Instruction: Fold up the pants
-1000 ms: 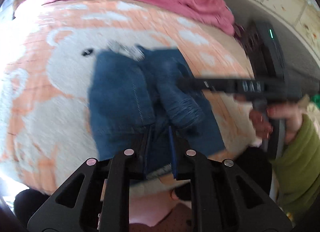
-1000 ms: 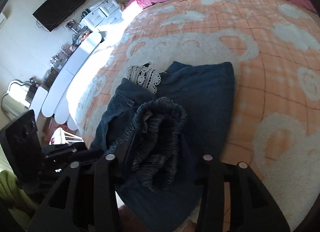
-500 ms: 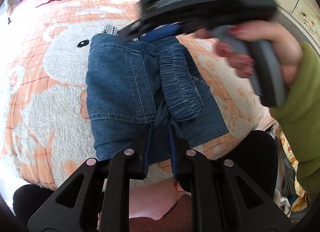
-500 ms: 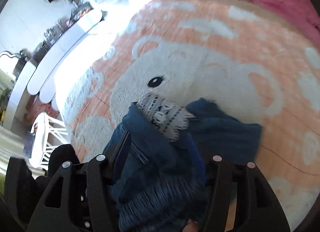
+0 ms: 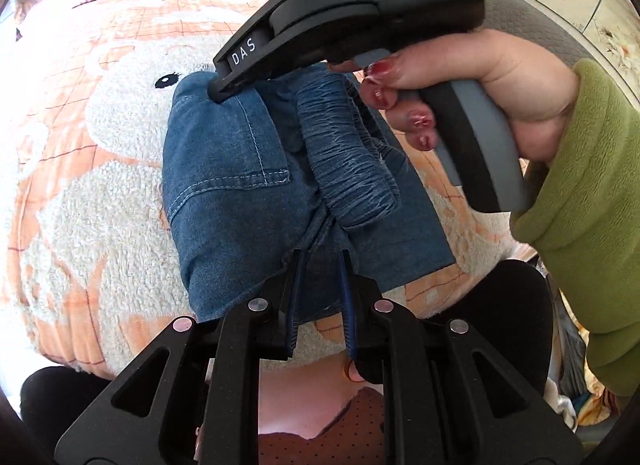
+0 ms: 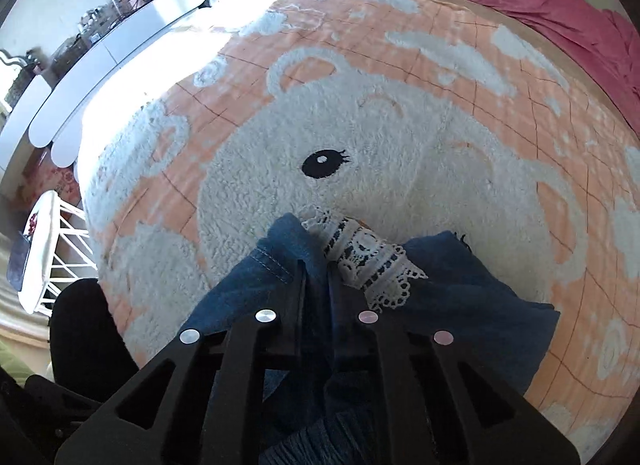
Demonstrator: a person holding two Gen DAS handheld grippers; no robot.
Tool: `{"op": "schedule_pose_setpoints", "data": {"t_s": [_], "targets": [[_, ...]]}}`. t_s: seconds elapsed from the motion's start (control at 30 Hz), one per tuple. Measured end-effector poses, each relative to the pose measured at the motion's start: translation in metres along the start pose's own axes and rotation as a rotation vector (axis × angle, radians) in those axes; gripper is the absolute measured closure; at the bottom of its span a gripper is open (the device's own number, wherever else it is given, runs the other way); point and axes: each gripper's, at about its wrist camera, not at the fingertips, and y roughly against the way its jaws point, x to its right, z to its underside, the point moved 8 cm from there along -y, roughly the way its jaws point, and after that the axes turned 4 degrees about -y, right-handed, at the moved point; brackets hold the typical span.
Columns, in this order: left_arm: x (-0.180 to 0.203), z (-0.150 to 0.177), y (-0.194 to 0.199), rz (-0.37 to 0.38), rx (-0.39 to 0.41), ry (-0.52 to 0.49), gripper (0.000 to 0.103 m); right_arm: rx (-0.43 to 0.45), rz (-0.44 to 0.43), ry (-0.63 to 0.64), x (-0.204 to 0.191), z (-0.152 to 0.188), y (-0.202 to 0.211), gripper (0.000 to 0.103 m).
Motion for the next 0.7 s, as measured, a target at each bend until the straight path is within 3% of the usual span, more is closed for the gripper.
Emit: {"op": "schedule_pose_setpoints", "data": {"t_s": [0.07,0.17,0.23,0.27,0.5,0.7], "targets": [[0.0,0.0,0.0,0.001,-0.004,0.004,0.093,0.037,0.013,-0.001,0.002,-0.003,0.01,0.088],[0.002,0.001,0.0,-0.004,-0.009,0.002,0.093,0.083,0.033,-0.012,0.005,-0.007,0.036,0.07],[0.004,0.002,-0.003,-0.013,-0.009,-0.003,0.093,0.12,0.033,-0.037,0.01,-0.009,0.058,0.052],[0.006,0.003,-0.005,-0.016,-0.01,-0.005,0.093,0.138,0.039,-0.039,0.011,-0.008,0.068,0.05],[0.006,0.002,-0.006,-0.013,-0.012,0.002,0.093,0.206,0.051,-0.047,0.022,0.022,0.119,0.048],[0.007,0.002,-0.003,-0.019,-0.008,0.004,0.093,0.168,0.023,-0.039,0.009,0.063,0.109,0.048]]}}
